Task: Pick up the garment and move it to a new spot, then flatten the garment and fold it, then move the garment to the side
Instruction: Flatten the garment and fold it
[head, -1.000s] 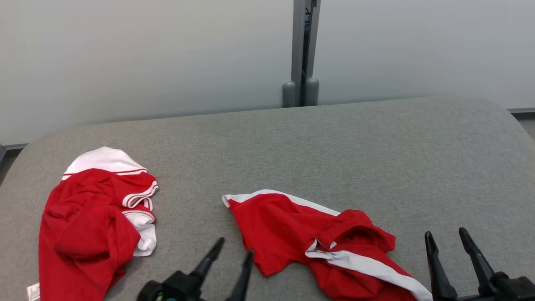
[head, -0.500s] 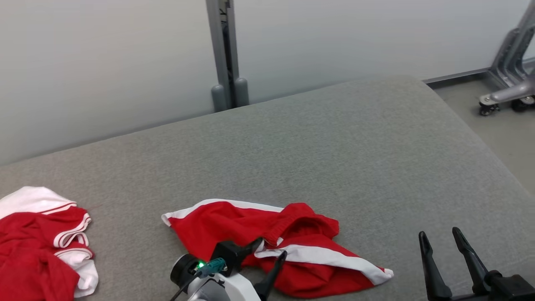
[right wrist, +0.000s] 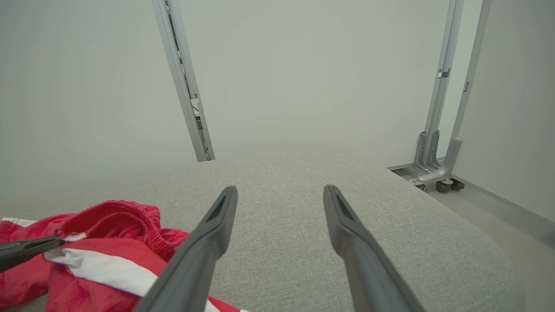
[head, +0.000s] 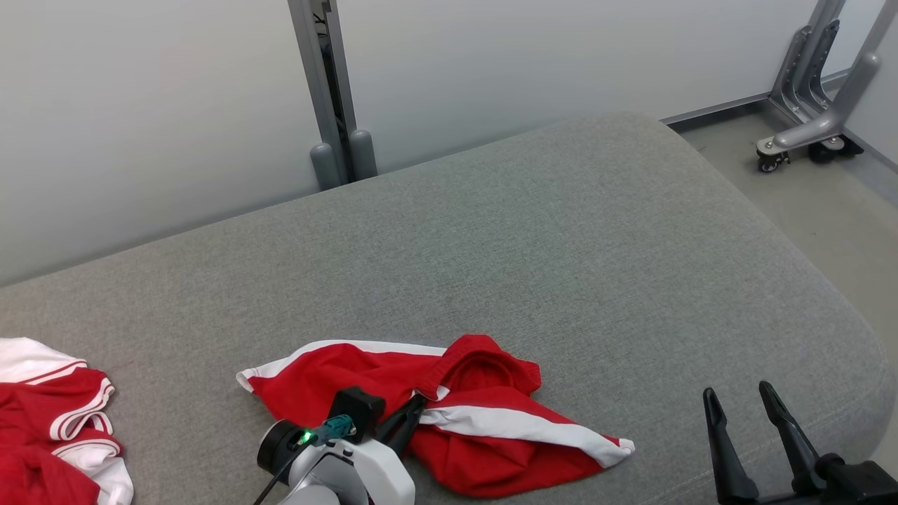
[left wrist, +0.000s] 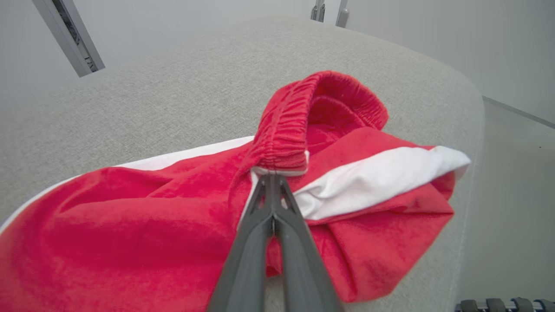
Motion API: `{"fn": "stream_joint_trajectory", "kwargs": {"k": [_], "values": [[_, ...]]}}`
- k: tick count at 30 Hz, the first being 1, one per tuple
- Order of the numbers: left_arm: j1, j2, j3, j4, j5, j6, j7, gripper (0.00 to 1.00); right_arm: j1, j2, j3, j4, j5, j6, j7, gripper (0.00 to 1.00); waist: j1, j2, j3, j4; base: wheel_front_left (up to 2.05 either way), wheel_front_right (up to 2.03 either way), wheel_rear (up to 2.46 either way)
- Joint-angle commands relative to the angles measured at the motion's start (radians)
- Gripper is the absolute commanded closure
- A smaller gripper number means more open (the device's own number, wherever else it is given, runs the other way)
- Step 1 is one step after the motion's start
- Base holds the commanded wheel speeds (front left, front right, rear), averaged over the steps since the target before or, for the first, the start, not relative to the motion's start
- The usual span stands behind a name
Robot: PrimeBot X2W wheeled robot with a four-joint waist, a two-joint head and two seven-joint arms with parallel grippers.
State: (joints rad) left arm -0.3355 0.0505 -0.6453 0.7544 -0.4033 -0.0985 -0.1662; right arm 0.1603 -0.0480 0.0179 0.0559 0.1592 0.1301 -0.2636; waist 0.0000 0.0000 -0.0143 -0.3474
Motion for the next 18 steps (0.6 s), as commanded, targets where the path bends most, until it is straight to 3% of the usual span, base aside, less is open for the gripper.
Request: {"fn": "stream_joint_trajectory", "kwargs": {"k": [1, 18], "values": [[-0.027, 0.003, -0.005, 0.019, -0.009, 0.004, -0.012, 1.0, -0.01, -0.005, 0.001, 0.004, 0.008, 0.001, -0.002, 0.0, 0.0, 0.0, 0.001, -0.001, 0.0, 0.0, 0.0], [-0.073, 0.002, -0.053, 0.073, -0.071, 0.015, -0.064, 1.0, -0.006, -0.005, -0.004, 0.007, 0.02, 0.001, -0.002, 0.0, 0.0, 0.0, 0.001, -0.01, 0.0, 0.0, 0.0]]}}
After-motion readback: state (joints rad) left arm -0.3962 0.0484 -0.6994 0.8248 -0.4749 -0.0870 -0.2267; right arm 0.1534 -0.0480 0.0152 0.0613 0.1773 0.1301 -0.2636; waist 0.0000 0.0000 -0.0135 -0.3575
